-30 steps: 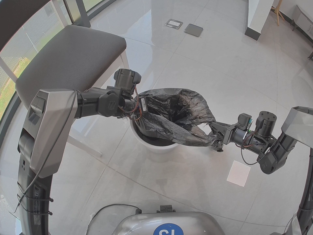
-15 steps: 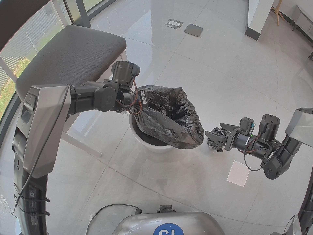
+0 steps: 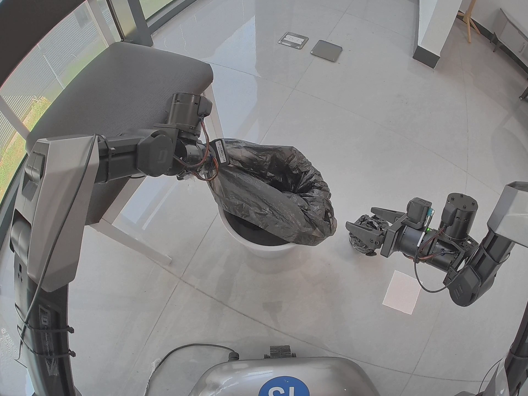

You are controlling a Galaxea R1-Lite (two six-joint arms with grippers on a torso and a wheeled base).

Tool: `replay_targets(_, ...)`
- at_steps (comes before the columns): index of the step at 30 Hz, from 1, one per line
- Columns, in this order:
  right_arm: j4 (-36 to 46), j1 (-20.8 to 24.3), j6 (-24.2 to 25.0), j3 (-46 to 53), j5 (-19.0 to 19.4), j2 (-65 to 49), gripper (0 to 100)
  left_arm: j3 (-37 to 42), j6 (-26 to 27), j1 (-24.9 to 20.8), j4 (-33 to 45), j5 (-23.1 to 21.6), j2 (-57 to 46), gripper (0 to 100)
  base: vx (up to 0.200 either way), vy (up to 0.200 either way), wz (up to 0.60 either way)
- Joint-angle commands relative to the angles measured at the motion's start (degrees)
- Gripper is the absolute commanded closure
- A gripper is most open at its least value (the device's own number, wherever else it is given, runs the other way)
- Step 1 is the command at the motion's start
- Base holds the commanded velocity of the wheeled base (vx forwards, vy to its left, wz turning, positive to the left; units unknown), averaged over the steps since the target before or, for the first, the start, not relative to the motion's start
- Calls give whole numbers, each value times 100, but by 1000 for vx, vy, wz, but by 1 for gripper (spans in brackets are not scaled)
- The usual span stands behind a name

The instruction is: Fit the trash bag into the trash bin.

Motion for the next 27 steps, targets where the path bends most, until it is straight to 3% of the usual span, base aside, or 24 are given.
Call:
replay_targets(1,1,70,1,20,12,-32,0,17,2,73,-27,-5,-21,100,0,0,0)
replay_targets(12,1,132,1,12,3,-6,0,210,28,178,-62,4,76,100,0,0,0)
replay_targets(13,1,132,1,12,3,-6,0,237,28,178,-89,-5,76,0,0,0,0)
replay_targets(25,-34,158,-17,-6,3,-41,0,254,81,178,-62,13,-91,0,0,0,0)
replay_targets(27,-16,237,-227,-59,3,-120,0,272,81,99,-54,39,-276,0,0,0,0)
